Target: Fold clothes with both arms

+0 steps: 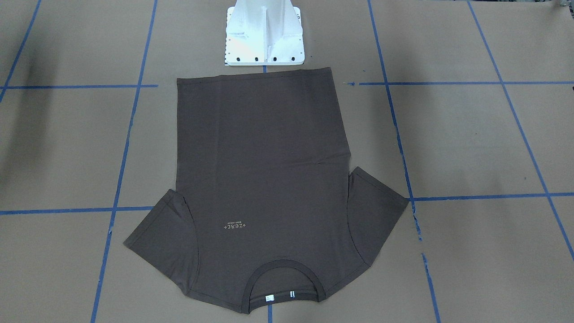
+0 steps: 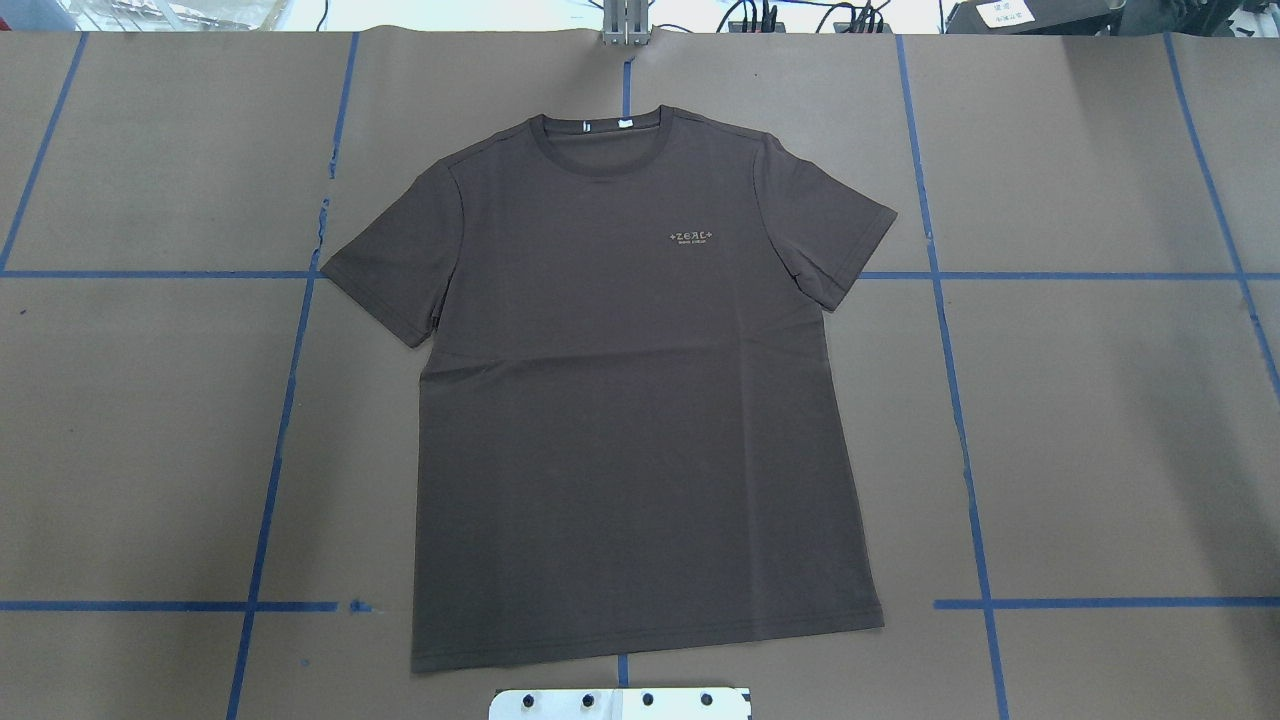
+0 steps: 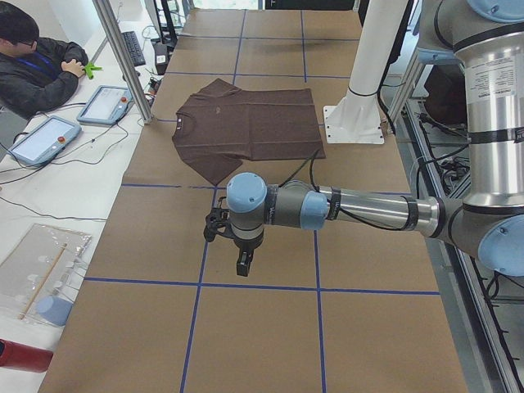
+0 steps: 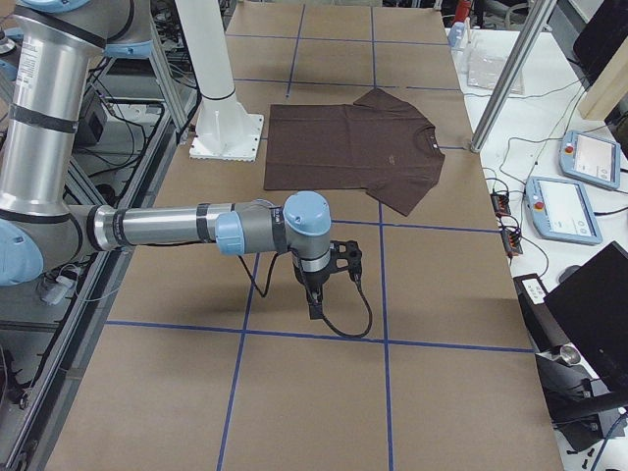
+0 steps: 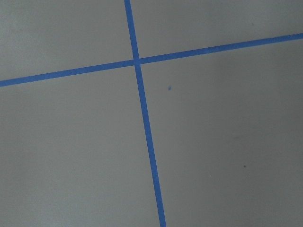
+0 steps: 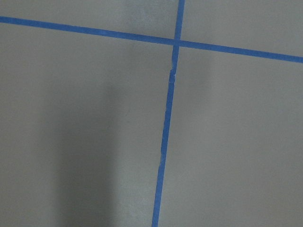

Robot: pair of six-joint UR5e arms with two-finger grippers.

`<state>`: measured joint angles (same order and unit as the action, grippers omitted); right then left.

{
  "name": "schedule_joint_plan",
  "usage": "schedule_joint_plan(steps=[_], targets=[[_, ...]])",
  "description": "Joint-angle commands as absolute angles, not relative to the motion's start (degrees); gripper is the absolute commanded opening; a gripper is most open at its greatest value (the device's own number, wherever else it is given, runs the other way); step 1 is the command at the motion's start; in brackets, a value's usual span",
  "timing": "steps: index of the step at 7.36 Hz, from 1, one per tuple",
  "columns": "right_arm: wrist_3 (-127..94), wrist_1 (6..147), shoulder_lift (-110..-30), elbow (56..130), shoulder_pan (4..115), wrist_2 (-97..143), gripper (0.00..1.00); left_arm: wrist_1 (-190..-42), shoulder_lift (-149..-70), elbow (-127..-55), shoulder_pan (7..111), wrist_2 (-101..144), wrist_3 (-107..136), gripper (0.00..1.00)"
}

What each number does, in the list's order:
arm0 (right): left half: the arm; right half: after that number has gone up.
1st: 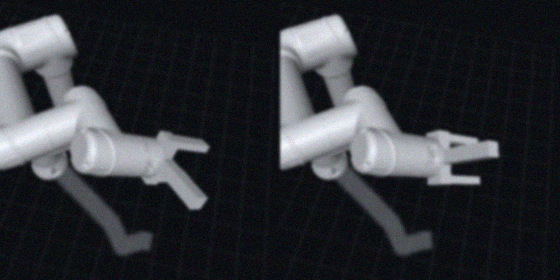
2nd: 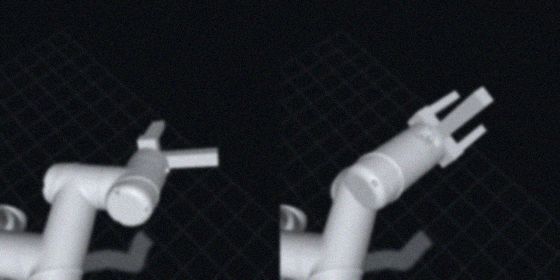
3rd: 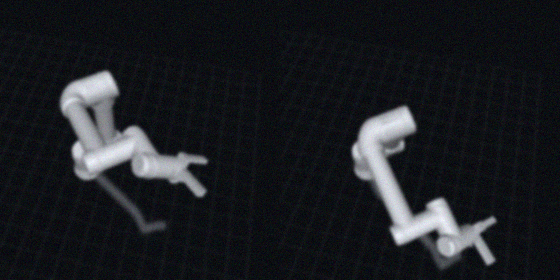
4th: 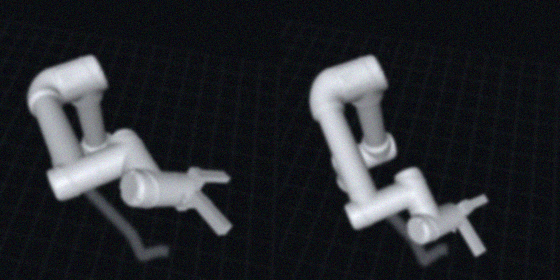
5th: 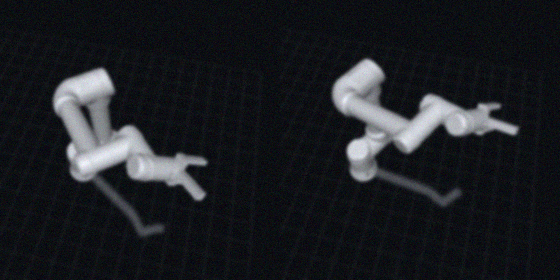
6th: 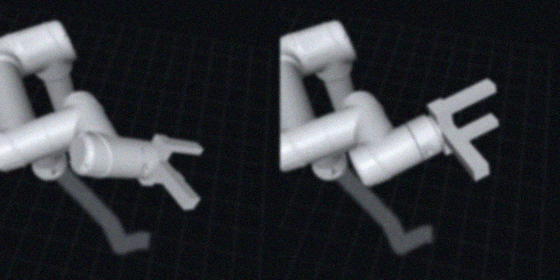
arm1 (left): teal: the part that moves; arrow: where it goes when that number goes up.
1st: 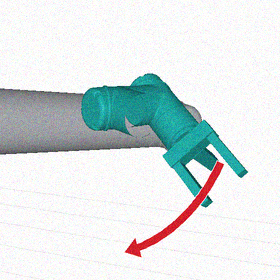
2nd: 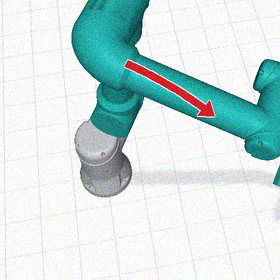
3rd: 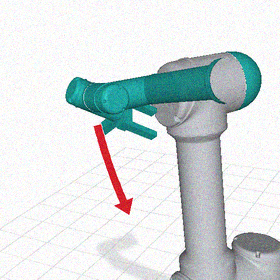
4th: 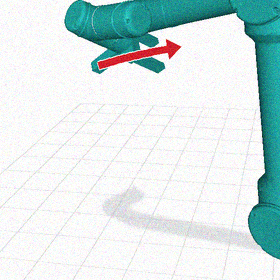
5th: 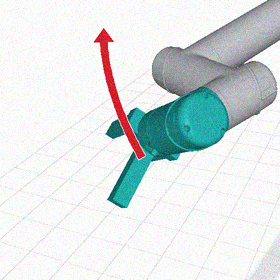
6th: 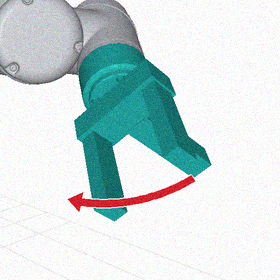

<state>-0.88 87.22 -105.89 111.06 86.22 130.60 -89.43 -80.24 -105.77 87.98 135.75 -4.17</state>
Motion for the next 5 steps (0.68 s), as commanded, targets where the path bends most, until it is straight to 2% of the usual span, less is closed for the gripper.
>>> schedule_joint_plan(steps=[1, 3, 5], targets=[[-0.79, 87.27, -105.91, 111.09, 86.22, 130.69, 1.00, -89.39, -79.72, -107.73, 87.98, 136.40, -4.22, 1.00], [-1.14, 86.93, -105.73, 111.09, 86.05, 130.87, 1.00, -89.65, -79.54, -108.45, 87.80, 134.31, -4.66, 1.00], [-1.49, 78.27, -101.01, 109.87, 85.35, 130.44, 1.00, -93.48, -80.33, -111.52, 87.54, 134.82, -4.83, 1.00]])
